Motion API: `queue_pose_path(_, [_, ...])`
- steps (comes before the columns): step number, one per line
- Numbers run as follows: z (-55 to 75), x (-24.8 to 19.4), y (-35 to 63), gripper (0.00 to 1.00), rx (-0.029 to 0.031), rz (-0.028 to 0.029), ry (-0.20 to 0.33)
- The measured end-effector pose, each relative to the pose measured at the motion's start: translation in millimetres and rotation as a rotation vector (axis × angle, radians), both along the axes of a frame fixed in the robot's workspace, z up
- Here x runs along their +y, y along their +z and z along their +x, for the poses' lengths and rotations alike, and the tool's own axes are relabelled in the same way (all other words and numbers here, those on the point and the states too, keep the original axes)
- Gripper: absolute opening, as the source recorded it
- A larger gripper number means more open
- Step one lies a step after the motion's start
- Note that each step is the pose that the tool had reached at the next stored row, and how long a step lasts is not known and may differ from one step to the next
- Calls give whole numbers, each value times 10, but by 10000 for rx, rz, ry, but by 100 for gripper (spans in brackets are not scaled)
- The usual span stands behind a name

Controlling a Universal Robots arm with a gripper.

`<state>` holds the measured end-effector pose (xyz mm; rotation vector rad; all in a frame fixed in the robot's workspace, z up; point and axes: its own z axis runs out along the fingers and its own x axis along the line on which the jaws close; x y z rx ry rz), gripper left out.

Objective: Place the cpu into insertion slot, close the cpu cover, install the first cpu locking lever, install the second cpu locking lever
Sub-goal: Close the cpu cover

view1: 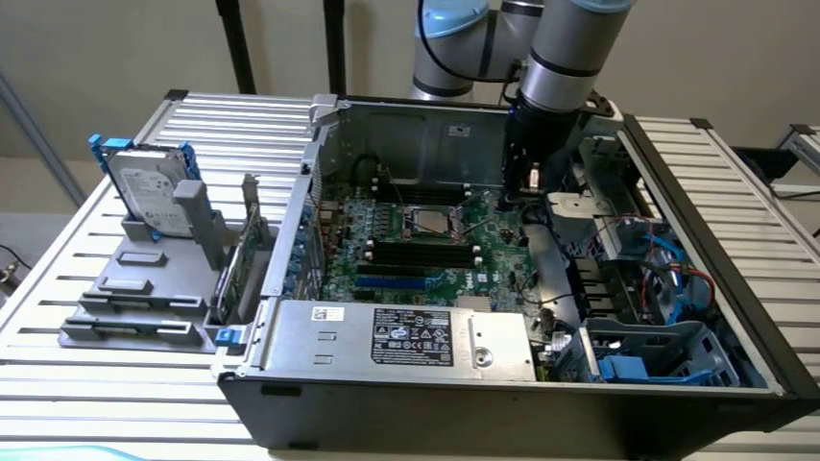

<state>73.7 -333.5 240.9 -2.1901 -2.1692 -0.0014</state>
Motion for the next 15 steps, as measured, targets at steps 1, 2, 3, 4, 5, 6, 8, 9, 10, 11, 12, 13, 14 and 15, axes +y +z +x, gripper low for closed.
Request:
queue_pose_path(1, [-9,1,-1,11,70,7,0])
queue_pose_path(2, [-17,2,0,11,194,11,2])
queue_pose_path(3, [-24,2,0,11,363,11,1])
queue_pose_path(4, [-31,4,0,11,518,13,4])
queue_pose_path(5, [-38,4,0,11,640,13,12])
queue_pose_path(6, [-45,4,0,11,741,12,22])
queue_pose_path(8, [-60,5,1,11,907,10,47])
queue_pose_path(9, [-68,5,1,11,980,11,63])
queue_pose_path(10, [-78,6,2,11,1050,12,75])
queue_pose_path(11, [-90,6,3,11,1119,12,82])
queue_pose_path(12, [-104,6,4,11,1183,12,88])
queue_pose_path(13, [-119,6,5,11,1241,12,93])
queue_pose_path(14, [-133,6,6,11,1293,11,100])
queue_pose_path(15, [-150,6,6,11,1344,10,106])
